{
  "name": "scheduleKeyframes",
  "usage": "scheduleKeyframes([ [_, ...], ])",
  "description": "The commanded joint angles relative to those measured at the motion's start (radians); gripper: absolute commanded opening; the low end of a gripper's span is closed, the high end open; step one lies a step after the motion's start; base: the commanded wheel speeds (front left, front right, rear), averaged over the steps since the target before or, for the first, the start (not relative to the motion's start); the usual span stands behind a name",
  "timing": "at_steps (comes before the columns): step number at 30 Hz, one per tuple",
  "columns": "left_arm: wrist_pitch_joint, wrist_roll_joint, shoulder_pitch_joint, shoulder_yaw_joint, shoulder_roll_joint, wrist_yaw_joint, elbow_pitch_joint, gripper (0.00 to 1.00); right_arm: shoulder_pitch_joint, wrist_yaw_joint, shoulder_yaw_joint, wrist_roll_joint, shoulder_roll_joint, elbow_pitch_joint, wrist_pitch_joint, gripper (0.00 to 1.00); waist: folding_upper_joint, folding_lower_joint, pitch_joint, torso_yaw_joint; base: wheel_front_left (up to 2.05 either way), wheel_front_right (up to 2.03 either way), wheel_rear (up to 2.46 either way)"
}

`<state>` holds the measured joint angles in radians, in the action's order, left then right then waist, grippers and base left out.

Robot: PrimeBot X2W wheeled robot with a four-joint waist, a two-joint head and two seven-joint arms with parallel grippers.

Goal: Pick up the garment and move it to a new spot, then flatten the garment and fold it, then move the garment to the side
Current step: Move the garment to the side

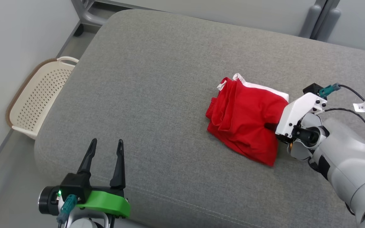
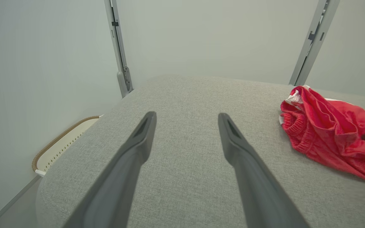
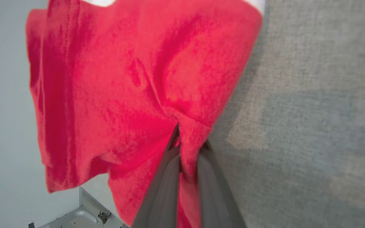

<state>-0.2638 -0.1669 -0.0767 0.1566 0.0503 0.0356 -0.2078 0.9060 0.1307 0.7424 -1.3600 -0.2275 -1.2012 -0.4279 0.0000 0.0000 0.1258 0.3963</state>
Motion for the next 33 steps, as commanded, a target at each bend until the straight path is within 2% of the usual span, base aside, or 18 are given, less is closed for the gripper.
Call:
scheduleKeyframes([
  [1, 0.001, 0.005, 0.005, -0.007, 0.001, 0.001, -0.004, 1.0, -0.008, 0.0, 0.008, 0.012, -0.017, 0.012, 0.009, 0.0, 0.0, 0.0, -0.013, -0.02, 0.0, 0.0, 0.0],
  [11, 0.0, 0.025, 0.019, -0.022, 0.001, 0.019, 0.001, 1.0, -0.008, 0.0, 0.089, 0.064, -0.12, 0.127, -0.043, 0.0, 0.0, 0.0, -0.041, -0.138, 0.0, 0.0, 0.0],
  [18, 0.001, 0.042, 0.001, -0.031, 0.001, 0.029, 0.006, 1.0, 0.058, 0.0, 0.135, 0.112, -0.208, 0.14, -0.047, 0.0, 0.0, 0.0, -0.022, -0.202, 0.0, 0.0, 0.0],
  [33, 0.0, 0.07, -0.044, -0.039, 0.002, 0.051, 0.007, 1.0, 0.228, 0.0, 0.229, 0.219, -0.364, 0.084, -0.066, 0.0, 0.0, 0.0, 0.071, -0.238, 0.0, 0.0, 0.0],
])
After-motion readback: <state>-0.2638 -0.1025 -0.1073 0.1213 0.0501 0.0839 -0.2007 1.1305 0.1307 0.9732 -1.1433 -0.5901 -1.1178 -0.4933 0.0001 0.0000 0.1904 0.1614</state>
